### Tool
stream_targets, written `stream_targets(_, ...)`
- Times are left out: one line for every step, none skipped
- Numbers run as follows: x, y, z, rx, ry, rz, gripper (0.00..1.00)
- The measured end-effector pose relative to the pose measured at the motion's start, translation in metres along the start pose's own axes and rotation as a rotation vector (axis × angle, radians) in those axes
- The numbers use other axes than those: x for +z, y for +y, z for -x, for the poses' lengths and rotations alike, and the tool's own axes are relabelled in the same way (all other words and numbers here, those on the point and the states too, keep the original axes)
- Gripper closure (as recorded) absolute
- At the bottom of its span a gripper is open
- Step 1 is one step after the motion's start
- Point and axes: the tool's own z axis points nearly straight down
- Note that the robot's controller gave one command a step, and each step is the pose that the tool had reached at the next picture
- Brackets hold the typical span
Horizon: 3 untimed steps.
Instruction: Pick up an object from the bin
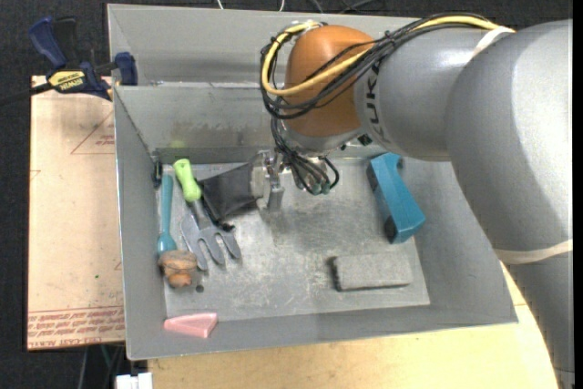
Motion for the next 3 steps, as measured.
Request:
stream_targets(0.016, -0.002, -0.009, -0.075, -0.003, 0.001, 1.00)
stream_targets(0.016, -0.005, -0.012, -0.009, -0.009, 0.005, 1.00)
stream_targets(-0.037, -0.005, -0.009, -0.054, -0.011, 0.004, 1.00)
